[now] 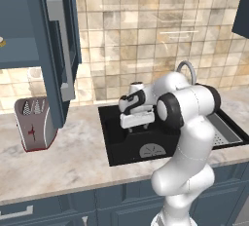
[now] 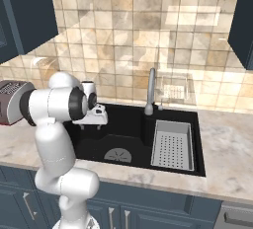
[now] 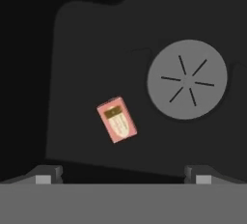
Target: Pick up the dish brush and bar soap from the sink, and place them back in the cabinet, and close the cabinet doors.
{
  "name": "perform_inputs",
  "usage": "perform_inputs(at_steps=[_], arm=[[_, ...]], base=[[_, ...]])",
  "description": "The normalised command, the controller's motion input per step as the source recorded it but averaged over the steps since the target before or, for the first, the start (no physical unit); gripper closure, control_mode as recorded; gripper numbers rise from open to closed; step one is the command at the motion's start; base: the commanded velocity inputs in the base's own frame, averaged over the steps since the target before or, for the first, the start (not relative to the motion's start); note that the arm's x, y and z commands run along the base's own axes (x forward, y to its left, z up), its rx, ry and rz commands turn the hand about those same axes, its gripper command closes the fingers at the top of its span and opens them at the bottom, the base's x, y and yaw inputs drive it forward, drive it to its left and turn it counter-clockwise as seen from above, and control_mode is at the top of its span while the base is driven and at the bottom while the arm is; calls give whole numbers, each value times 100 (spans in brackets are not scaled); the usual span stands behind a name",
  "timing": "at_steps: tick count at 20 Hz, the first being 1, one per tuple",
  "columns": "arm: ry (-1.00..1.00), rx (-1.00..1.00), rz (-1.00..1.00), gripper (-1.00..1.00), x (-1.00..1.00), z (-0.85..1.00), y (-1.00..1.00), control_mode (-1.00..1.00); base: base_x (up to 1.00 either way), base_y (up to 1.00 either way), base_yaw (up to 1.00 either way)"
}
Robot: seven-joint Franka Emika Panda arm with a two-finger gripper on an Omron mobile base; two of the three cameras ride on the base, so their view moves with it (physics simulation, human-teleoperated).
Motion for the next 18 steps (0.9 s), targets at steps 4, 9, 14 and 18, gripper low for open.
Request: perform_inputs(at_steps=[4, 9, 14, 18], arm=[[4, -1, 0, -100, 0, -4, 24, -100], [1, -2, 0, -100, 0, -14, 15, -100], [0, 0, 1, -100, 3, -16, 3, -100], [0, 0, 7, -100, 8, -24, 0, -100]], base=[[0, 0, 0], [0, 0, 0], [0, 0, 0], [0, 0, 0]])
